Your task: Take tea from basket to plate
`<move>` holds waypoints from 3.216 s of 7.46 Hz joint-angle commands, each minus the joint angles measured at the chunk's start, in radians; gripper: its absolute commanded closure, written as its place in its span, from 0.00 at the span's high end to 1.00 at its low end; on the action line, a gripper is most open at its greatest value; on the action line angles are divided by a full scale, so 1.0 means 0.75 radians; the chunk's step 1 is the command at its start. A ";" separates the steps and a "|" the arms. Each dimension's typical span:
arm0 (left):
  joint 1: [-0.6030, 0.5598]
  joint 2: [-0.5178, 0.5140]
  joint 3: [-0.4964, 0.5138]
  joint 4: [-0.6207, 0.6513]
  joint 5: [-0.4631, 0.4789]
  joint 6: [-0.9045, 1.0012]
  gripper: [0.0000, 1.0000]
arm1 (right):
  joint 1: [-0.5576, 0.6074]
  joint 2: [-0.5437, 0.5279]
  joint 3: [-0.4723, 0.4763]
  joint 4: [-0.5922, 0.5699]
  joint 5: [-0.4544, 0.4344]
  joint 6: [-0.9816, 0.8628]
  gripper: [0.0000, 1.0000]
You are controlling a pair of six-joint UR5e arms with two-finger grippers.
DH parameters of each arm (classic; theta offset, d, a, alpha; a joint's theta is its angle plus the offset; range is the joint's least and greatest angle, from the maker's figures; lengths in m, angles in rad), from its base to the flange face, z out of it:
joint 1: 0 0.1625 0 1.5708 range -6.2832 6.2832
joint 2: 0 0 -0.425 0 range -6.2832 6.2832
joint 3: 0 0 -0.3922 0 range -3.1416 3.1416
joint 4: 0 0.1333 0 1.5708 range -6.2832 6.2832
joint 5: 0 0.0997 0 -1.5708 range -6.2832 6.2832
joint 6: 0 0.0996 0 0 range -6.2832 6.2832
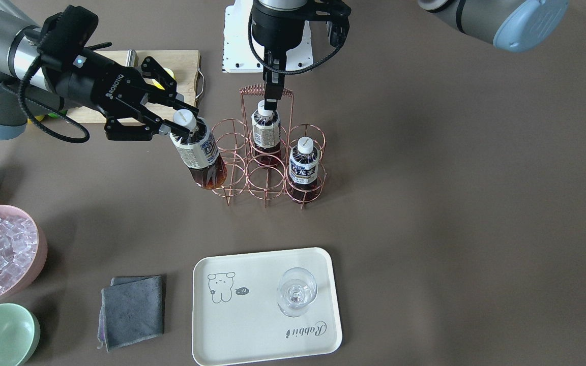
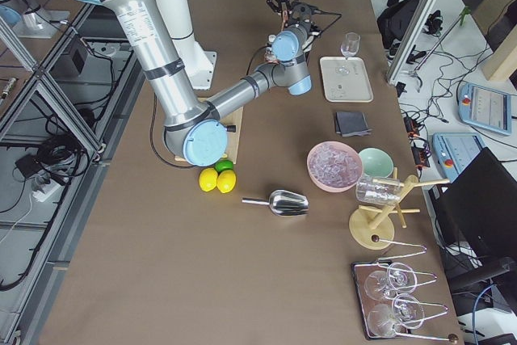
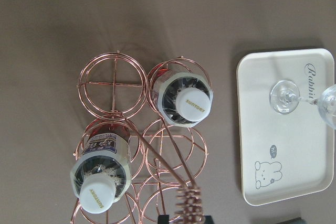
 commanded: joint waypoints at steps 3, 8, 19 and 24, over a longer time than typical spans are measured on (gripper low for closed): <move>-0.095 0.060 -0.139 0.083 -0.007 0.041 0.00 | 0.037 0.225 -0.325 0.002 -0.097 -0.063 0.00; -0.479 0.522 -0.402 0.075 -0.280 0.353 0.00 | -0.162 0.345 -0.671 0.134 -0.481 -0.172 0.00; -1.225 0.488 0.941 -0.735 -0.496 1.073 0.00 | -0.162 0.402 -0.864 0.184 -0.700 -0.031 0.00; -1.222 0.494 0.940 -0.786 -0.498 1.141 0.97 | -0.227 0.398 -0.872 0.229 -0.780 -0.029 0.00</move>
